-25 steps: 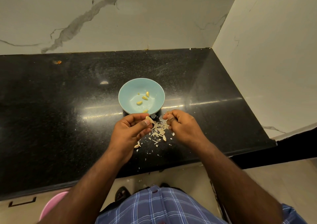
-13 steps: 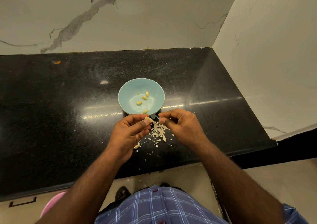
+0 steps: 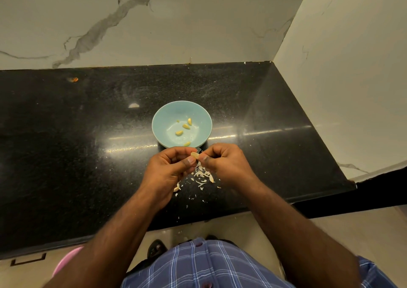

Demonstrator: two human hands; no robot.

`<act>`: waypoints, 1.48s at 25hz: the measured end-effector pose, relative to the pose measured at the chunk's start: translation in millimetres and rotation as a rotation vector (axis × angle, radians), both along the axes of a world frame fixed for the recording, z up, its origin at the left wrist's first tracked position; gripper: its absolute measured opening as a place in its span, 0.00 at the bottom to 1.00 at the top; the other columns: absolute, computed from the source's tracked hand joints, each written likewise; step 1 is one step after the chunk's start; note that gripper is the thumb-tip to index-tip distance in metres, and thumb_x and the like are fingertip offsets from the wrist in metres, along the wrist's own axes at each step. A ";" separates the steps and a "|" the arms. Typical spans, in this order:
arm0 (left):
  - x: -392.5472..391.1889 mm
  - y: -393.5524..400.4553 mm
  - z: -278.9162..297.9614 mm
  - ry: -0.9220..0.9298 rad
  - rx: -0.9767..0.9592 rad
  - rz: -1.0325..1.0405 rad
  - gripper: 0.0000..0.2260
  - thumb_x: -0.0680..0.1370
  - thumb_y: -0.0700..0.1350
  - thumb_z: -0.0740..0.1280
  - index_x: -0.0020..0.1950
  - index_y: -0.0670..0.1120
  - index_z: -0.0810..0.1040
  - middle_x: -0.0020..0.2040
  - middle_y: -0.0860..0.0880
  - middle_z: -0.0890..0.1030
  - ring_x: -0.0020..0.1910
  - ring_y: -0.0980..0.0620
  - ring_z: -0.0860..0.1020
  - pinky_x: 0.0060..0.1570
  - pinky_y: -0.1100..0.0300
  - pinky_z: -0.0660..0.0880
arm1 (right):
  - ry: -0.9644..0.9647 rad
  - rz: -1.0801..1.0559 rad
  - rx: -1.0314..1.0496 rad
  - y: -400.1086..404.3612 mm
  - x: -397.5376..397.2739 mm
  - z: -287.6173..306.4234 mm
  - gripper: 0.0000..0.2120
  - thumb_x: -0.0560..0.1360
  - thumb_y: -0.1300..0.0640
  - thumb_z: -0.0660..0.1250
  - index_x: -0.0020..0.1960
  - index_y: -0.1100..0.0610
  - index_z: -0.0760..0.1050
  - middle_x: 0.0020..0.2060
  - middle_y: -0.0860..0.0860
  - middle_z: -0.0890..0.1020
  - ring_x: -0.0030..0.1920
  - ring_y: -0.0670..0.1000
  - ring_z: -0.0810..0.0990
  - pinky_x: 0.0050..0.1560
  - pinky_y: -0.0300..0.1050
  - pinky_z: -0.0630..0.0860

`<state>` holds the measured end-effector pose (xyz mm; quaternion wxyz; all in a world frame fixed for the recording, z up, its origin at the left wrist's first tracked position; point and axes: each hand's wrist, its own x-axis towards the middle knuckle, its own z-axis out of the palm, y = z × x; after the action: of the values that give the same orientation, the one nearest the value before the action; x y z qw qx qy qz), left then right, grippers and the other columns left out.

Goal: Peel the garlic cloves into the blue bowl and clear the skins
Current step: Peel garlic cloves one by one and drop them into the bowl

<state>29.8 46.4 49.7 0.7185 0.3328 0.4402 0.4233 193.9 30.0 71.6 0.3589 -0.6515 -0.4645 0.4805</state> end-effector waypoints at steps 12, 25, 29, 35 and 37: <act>4.6 -4.6 -5.6 0.147 0.218 0.036 0.07 0.78 0.35 0.70 0.52 0.45 0.85 0.47 0.41 0.86 0.47 0.46 0.84 0.49 0.56 0.81 | 0.240 -0.112 -0.121 -3.8 -10.2 0.6 0.09 0.79 0.61 0.69 0.42 0.62 0.82 0.31 0.52 0.80 0.31 0.45 0.75 0.34 0.40 0.74; 0.4 -5.4 -6.9 0.403 0.363 0.001 0.13 0.77 0.38 0.74 0.57 0.48 0.78 0.46 0.43 0.85 0.48 0.42 0.84 0.52 0.39 0.82 | 0.142 -0.054 0.112 4.0 -2.6 -3.7 0.10 0.74 0.64 0.74 0.54 0.57 0.80 0.38 0.50 0.86 0.42 0.49 0.85 0.39 0.44 0.80; -2.5 -5.8 -6.8 0.465 0.395 -0.038 0.14 0.76 0.40 0.75 0.56 0.50 0.74 0.46 0.46 0.85 0.48 0.47 0.85 0.52 0.39 0.82 | 0.151 -0.018 0.122 6.2 0.8 -3.0 0.11 0.74 0.67 0.73 0.55 0.59 0.80 0.34 0.49 0.85 0.39 0.46 0.84 0.39 0.44 0.81; -3.8 -6.0 -4.0 0.403 0.352 -0.014 0.13 0.74 0.41 0.76 0.54 0.47 0.76 0.46 0.43 0.86 0.50 0.46 0.85 0.53 0.39 0.82 | 0.161 0.078 0.151 4.1 4.6 -1.7 0.12 0.77 0.68 0.69 0.59 0.60 0.79 0.36 0.48 0.85 0.41 0.46 0.84 0.43 0.42 0.82; -3.5 -6.6 -2.3 0.377 0.337 -0.009 0.13 0.74 0.40 0.76 0.54 0.47 0.76 0.46 0.43 0.86 0.50 0.45 0.86 0.52 0.40 0.83 | 0.147 0.096 0.152 4.1 5.0 -2.1 0.12 0.78 0.68 0.68 0.59 0.58 0.78 0.37 0.47 0.84 0.42 0.47 0.84 0.44 0.43 0.82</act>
<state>26.3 39.8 47.4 0.5598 0.5230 0.4882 0.4180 198.9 34.1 69.6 0.4168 -0.5626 -0.5028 0.5069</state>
